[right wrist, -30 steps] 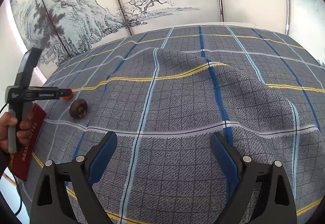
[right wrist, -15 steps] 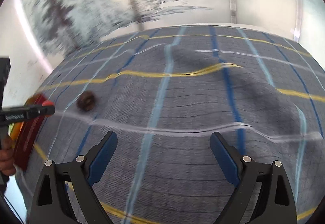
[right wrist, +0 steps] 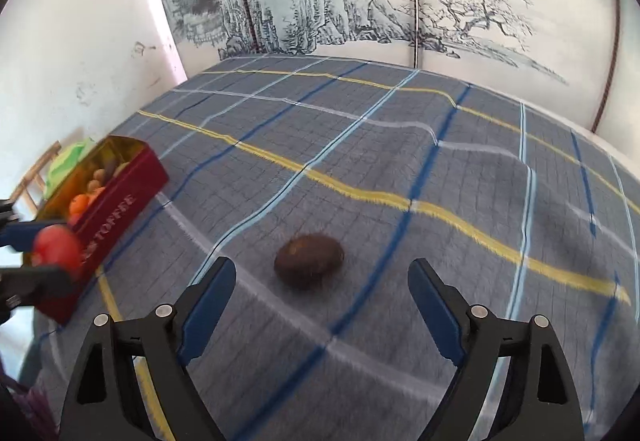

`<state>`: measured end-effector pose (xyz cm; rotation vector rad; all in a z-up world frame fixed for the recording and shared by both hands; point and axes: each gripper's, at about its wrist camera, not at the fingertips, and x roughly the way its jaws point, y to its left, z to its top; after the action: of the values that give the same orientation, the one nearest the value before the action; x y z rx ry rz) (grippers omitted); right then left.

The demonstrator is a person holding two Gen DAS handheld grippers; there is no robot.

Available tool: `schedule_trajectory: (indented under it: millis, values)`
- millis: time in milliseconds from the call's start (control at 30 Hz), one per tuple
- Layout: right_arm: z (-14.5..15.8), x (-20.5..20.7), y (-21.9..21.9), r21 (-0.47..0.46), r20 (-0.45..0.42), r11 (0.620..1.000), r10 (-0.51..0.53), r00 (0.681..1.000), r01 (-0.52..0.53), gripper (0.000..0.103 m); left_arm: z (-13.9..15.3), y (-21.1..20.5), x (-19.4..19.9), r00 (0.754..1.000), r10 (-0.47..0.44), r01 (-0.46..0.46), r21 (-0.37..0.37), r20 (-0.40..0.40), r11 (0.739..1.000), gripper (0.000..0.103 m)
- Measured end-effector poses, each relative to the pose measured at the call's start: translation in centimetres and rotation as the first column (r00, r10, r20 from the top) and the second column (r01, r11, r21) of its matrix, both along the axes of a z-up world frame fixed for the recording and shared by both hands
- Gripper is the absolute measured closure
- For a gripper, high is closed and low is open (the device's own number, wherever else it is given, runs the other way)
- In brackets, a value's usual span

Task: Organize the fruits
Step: 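Grasp the red tomato with the left tool while the right tool grasps the mangosteen, then carry the red tomato over the tin and lower it with the left tool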

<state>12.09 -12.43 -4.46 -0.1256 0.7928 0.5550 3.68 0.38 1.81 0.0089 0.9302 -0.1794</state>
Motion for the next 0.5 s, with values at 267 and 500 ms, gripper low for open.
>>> schedule_trajectory:
  millis: [267, 500]
  values:
    - [-1.7, 1.7, 1.8, -0.089, -0.053, 0.996, -0.005, 0.999, 0.001, 0.062, 0.1, 0.1, -0.7, 1.000, 0.000, 0.000, -0.007, 0.010, 1.000, 0.072]
    - [-0.3, -2.3, 0.8, 0.028, -0.012, 0.998, -0.059, 0.998, 0.059, 0.062, 0.6, 0.4, -2.0, 0.999, 0.017, -0.018, 0.019, 0.051, 1.000, 0.072]
